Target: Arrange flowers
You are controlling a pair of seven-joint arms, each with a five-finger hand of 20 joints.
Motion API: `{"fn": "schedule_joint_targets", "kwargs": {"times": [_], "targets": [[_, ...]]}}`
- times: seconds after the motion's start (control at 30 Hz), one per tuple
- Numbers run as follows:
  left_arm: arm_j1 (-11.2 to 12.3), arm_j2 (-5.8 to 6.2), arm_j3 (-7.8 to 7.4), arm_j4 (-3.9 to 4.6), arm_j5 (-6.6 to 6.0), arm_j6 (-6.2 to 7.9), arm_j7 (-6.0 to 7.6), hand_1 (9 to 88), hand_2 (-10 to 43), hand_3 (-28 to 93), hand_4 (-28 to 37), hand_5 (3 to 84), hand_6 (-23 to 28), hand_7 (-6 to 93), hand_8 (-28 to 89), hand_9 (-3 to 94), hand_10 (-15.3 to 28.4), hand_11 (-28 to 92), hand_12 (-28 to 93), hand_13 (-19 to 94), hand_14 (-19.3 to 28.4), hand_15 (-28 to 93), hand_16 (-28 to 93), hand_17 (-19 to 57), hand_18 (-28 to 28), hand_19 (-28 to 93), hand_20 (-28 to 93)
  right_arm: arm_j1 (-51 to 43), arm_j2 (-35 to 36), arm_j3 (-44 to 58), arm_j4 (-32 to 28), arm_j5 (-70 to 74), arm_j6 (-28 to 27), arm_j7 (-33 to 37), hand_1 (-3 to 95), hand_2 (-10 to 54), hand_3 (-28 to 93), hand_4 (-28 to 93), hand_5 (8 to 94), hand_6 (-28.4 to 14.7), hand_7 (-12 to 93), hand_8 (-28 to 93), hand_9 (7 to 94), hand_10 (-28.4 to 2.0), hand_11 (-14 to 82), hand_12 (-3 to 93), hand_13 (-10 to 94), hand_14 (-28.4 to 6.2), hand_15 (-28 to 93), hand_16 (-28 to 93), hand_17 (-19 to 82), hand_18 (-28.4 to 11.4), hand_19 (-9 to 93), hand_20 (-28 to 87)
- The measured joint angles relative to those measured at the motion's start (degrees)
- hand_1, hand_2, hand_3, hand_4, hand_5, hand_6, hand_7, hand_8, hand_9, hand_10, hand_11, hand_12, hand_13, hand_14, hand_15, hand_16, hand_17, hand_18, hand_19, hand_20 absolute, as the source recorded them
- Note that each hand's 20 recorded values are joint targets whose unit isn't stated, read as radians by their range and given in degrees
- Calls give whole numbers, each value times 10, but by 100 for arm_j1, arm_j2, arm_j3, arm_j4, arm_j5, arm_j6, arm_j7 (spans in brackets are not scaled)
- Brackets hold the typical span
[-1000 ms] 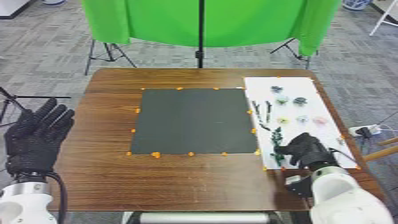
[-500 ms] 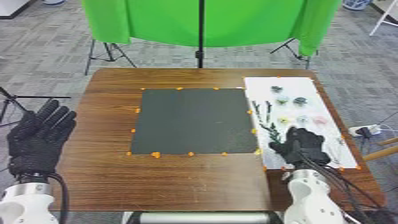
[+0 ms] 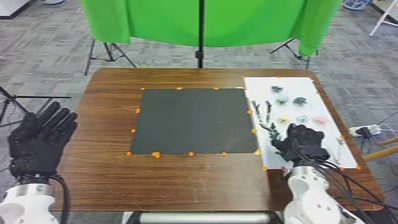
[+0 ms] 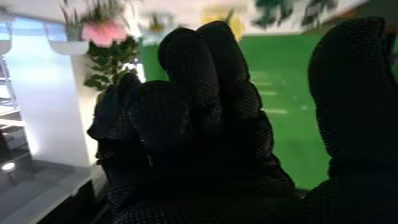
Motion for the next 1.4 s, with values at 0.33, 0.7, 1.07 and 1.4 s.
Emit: {"fn": "schedule_joint_targets", "kwargs": {"times": [0.33,0.7,1.07,1.4], "targets": [[64,-1,-68,38,-1134,4,164,257,130,740,-283,452,95,149,-86,379,160,191,121,277,153,302,-48,-28,132,237,126,450,4,-364,272,226,-119,-304,642,-95,611,-274,817,-33,258,131,873,-126,205,494,734,-127,709,297,355,-279,867,411],[252,-15,-216,76,-1043,23,166,255,127,741,-283,451,95,146,-85,377,161,186,123,276,151,297,-46,-28,132,235,127,544,-122,-236,167,768,-446,-353,590,-95,728,-200,826,-26,302,223,888,-120,209,503,756,-116,675,364,371,-281,871,412],[391,-15,-346,74,-1229,-5,143,253,125,736,-283,448,95,141,-83,373,160,181,124,273,151,290,-44,-29,132,232,127,-183,-123,234,-770,1396,637,236,574,-95,739,-175,819,-29,312,232,884,-122,217,497,756,-119,676,364,372,-283,876,407],[556,-61,-491,64,-1196,-116,-13,247,128,729,-283,442,96,135,-80,366,160,171,126,267,152,277,-40,-30,130,226,126,625,-350,-236,-957,2002,1009,0,576,-95,732,-174,809,-27,325,231,876,-121,225,500,750,-121,681,364,369,-284,877,405]]}}
